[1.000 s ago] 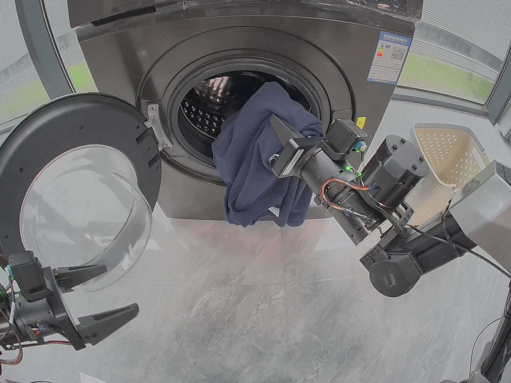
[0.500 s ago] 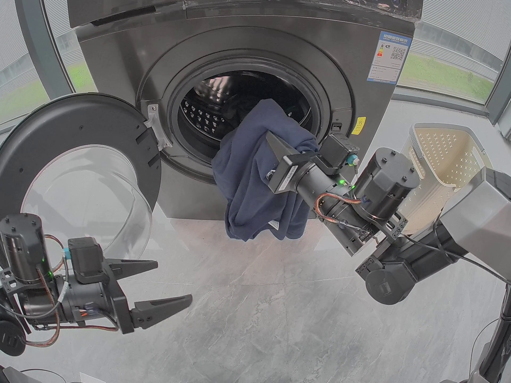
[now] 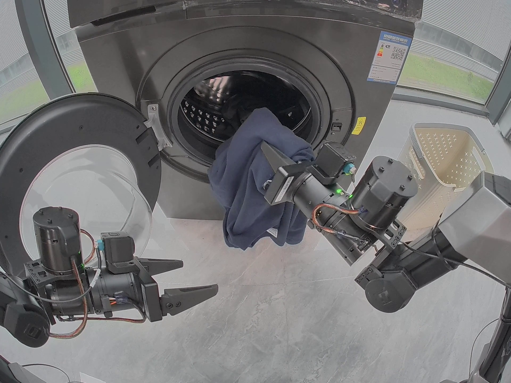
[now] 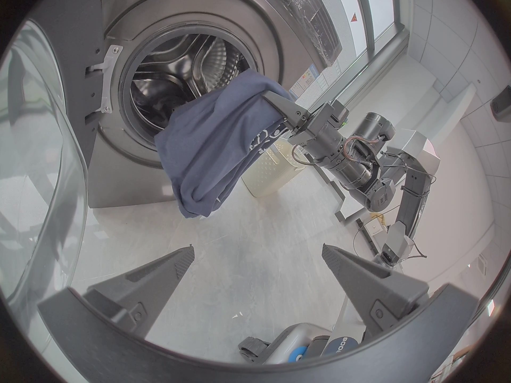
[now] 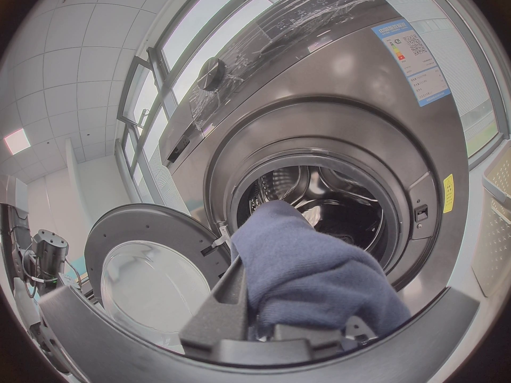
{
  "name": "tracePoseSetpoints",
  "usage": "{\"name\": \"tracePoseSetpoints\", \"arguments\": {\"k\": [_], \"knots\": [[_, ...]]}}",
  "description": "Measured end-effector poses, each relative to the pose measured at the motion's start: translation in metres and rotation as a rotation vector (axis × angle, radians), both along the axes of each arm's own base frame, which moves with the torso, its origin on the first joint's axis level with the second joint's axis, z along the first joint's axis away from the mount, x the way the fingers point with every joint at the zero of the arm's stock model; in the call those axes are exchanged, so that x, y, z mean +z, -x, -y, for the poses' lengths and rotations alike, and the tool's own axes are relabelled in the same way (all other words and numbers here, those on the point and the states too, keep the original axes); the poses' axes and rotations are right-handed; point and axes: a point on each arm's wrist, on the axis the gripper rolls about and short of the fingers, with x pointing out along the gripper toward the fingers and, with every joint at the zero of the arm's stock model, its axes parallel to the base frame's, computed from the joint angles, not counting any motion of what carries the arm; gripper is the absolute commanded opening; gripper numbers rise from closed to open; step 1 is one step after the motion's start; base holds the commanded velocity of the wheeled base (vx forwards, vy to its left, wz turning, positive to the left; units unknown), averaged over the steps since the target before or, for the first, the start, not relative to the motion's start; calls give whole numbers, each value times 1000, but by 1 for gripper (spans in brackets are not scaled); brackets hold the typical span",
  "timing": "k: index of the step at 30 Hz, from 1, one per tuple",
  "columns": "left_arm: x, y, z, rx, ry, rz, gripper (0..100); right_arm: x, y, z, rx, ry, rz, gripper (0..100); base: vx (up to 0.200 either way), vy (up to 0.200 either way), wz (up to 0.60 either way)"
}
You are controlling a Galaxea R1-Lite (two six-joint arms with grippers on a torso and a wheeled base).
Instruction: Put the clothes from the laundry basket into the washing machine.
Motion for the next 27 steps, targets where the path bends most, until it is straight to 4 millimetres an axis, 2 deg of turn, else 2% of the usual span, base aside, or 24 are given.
{"name": "tracePoseSetpoints", "arguments": {"k": [27], "knots": [[-8,-7,8,31,-34,-19,100,0,7,-7,6,-8,-2,0,0,0,0]]}}
